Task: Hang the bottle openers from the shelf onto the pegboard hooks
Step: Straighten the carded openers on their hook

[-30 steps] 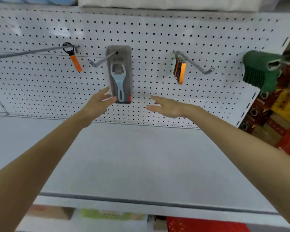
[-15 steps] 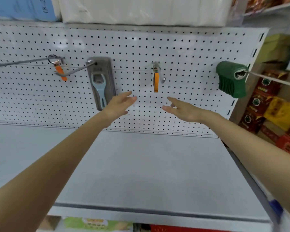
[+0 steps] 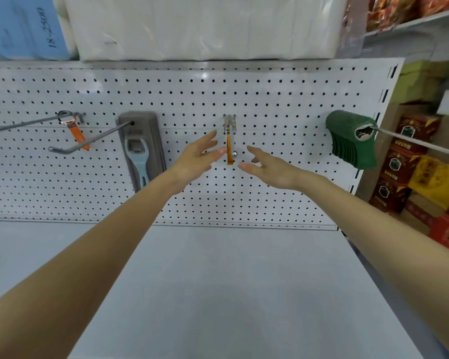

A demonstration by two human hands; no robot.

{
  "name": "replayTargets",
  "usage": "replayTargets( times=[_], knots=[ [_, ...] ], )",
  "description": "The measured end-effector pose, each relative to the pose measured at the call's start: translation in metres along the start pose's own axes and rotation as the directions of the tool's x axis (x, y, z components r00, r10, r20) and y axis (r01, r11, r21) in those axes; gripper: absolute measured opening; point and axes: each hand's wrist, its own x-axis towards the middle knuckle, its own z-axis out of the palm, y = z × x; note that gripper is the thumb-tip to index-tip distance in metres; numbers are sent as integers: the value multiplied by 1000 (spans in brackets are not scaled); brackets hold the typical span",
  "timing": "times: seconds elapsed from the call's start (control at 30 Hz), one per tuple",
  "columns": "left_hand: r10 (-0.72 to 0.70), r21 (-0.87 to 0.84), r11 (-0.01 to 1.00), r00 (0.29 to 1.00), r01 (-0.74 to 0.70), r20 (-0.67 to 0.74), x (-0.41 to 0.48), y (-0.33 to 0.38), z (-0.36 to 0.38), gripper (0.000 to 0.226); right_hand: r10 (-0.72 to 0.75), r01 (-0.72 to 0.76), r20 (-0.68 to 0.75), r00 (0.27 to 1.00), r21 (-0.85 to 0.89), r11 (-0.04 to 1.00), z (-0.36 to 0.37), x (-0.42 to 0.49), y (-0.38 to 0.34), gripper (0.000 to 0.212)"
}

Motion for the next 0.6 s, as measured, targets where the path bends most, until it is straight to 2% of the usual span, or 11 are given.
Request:
replayTargets(
  times=[0.17,0.3,0.6],
  knots=[
    [17,85,996,998,-22,65,8,4,-3,64,3,-6,46,999,64,998,-6,13,-2,78],
    [23,130,991,997,-33,71,12,8,-4,60,2,-5,87,996,25,1000,-8,19,-2,82],
    [28,173,984,997,-40,69,14,10,-3,62,-20,20,78,997,2,1000,-3,27,-7,84]
  ],
)
